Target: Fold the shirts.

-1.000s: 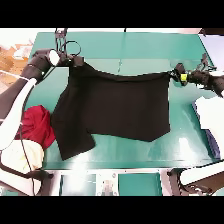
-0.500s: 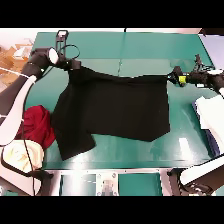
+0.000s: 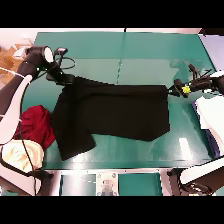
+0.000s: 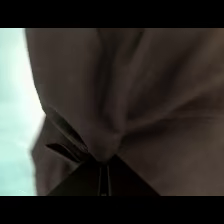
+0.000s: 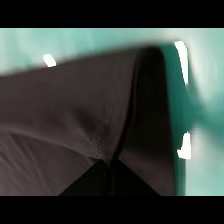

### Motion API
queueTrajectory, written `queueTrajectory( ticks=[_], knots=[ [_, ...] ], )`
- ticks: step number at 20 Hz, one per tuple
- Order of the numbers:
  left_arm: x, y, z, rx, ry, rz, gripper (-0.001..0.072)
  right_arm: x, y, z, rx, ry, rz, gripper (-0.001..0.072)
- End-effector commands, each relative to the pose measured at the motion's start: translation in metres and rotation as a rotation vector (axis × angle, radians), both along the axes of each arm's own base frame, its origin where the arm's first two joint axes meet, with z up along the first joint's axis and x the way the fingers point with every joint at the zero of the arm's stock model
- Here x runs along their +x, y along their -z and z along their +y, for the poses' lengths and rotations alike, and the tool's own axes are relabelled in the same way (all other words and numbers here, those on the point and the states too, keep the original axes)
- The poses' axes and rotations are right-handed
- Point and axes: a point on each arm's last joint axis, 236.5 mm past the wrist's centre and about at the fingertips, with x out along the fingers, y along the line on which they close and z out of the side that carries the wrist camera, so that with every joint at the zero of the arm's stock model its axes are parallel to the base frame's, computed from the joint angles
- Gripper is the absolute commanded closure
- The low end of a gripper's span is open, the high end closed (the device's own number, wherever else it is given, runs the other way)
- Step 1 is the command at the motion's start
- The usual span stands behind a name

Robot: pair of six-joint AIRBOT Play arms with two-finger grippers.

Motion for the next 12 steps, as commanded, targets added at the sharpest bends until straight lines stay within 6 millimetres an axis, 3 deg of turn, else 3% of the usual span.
queueTrajectory(
  ticks=[1, 6, 8, 12],
  knots=[
    [-0.023, 0.021, -0.013, -0.062, -0.007, 0.091, 0.0686, -0.031, 0.013, 0.001, -0.030, -0.068, 0.111, 0.0698],
    [-0.034, 0.019, -0.012, -0.055, 0.002, 0.139, 0.0670, -0.054, 0.017, 0.004, -0.023, -0.100, 0.203, 0.0695],
    [-0.039, 0.006, -0.007, -0.033, 0.009, 0.164, 0.0095, -0.059, 0.011, -0.005, -0.060, -0.091, 0.244, 0.0450],
    [-0.044, -0.039, 0.018, 0.076, 0.017, 0.178, 0.0073, -0.058, -0.030, -0.030, -0.151, 0.013, 0.215, 0.0441]
  ],
)
